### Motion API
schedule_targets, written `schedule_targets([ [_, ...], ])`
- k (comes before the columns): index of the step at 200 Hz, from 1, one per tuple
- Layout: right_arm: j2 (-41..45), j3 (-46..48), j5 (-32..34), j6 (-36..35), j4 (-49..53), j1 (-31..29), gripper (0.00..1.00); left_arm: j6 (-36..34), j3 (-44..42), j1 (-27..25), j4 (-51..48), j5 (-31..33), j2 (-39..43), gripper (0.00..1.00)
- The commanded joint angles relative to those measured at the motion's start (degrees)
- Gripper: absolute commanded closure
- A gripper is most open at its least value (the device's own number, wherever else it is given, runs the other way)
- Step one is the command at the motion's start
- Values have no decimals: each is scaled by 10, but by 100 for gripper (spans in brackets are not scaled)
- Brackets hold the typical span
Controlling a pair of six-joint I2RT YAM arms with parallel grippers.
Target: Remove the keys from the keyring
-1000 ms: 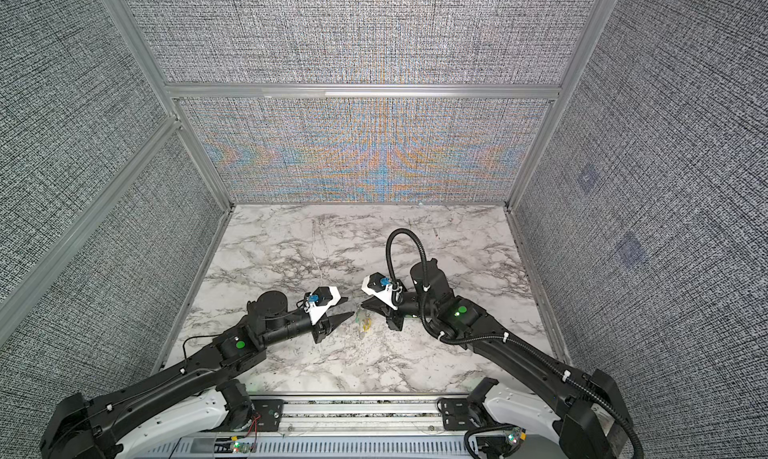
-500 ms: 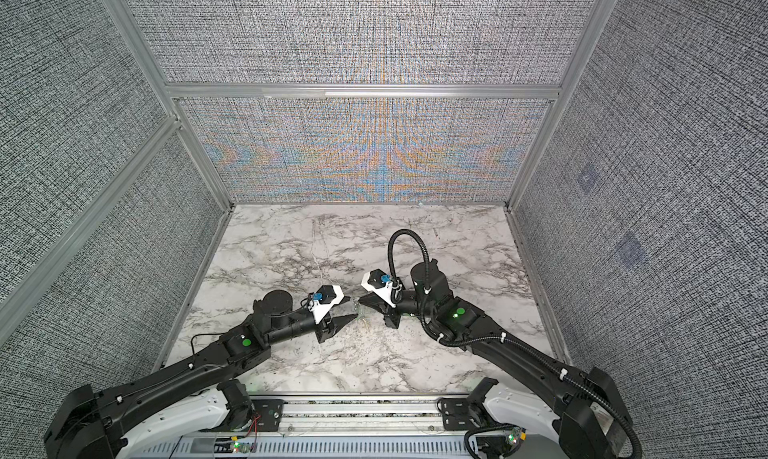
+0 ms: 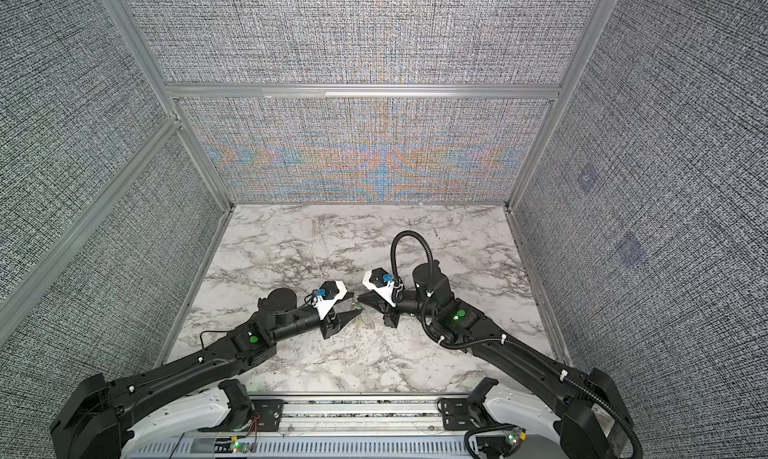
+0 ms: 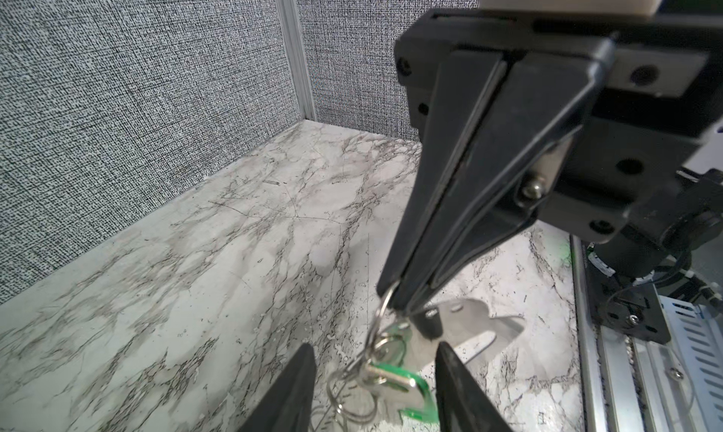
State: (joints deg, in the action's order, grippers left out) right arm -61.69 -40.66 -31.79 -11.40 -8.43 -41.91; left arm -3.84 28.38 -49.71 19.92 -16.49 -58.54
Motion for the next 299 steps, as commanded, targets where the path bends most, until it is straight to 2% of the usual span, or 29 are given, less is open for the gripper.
schedule_targets([
  [1,2,1,-3,11,-37,-1,100,5,9,0,31,-1,-8,49],
  [37,6,2,27,20,-35,-5,100,7,13,1,37,6,-16,49],
  [148,-4,-28,164,80,9,-33,100,20,-16,0,15,118,57,48],
  [205,-13,-45,233,112,11,-52,100,4,-2,0,-13,59,78,49],
  [235,-17,-49,242,114,3,-61,100,6,-11,0,-9,71,90,50],
  [269,-12,-41,235,110,-9,-64,100,17,-12,0,-20,137,118,63],
  [299,-4,-20,204,89,-35,-63,100,-24,-11,1,-43,123,143,63],
])
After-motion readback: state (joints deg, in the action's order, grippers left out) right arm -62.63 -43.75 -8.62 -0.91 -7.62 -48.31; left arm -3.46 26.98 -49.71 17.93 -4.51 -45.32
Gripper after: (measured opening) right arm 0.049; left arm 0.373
